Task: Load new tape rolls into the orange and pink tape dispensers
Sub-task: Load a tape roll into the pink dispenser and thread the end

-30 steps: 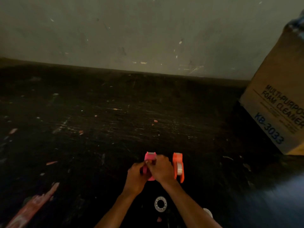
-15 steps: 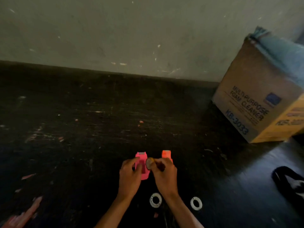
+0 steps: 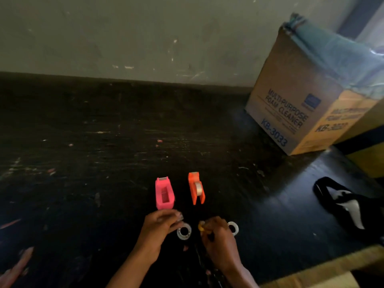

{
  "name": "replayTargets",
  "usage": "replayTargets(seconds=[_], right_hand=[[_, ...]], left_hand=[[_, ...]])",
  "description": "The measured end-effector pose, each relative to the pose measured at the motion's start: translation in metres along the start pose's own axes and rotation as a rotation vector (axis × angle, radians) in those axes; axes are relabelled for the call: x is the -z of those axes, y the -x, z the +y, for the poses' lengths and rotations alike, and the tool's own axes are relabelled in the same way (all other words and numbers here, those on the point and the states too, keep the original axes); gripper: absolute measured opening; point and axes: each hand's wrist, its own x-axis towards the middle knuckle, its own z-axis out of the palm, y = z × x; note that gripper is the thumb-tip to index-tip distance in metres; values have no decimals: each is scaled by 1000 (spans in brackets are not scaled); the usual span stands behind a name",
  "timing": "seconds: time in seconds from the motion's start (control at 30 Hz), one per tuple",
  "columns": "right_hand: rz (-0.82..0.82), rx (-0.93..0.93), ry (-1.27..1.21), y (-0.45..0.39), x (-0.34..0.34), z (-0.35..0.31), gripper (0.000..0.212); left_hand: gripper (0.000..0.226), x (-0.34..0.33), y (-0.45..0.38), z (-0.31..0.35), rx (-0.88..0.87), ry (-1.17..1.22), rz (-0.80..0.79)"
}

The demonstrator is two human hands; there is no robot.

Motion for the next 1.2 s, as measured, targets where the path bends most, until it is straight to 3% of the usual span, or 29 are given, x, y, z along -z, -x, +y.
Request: replayTargets(seconds=[0.1, 0.2, 0.27, 0.37, 0.43, 0.5, 0.57, 0.63, 0.7, 0.9, 1.2], right_hand=[[-102, 105, 194, 5, -10, 10, 16], [-29, 139, 173, 1, -7, 7, 17], [-18, 181, 187, -8, -6, 1, 30], [-251, 217, 300, -23, -9, -14, 60], [-352, 247, 327, -30, -12, -23, 60], [-351, 247, 136, -32, -7, -30, 44], [-320, 169, -264, -32, 5, -35, 27], [-367, 72, -633, -34, 18, -38, 35], [-465, 64, -803, -37, 28, -37, 37], [-611, 168, -844, -44, 46, -33, 35], [-602, 228, -789, -57, 44, -27, 36]], left_hand=[[13, 7, 6, -3, 5, 41, 17], [13, 10, 13, -3, 41, 65, 42], [13, 10, 16, -2, 64, 38, 60], [13, 9, 18, -1, 70, 26, 101], [16, 6, 21, 1, 47, 71, 125], [18, 5, 25, 4, -1, 102, 134], [20, 5, 27, 6, -62, 110, 131], [22, 3, 29, 6, -111, 77, 135], [23, -2, 32, 6, -152, 14, 129], [22, -14, 41, 6, -226, -176, 112], [21, -19, 34, 17, -266, -368, 27]])
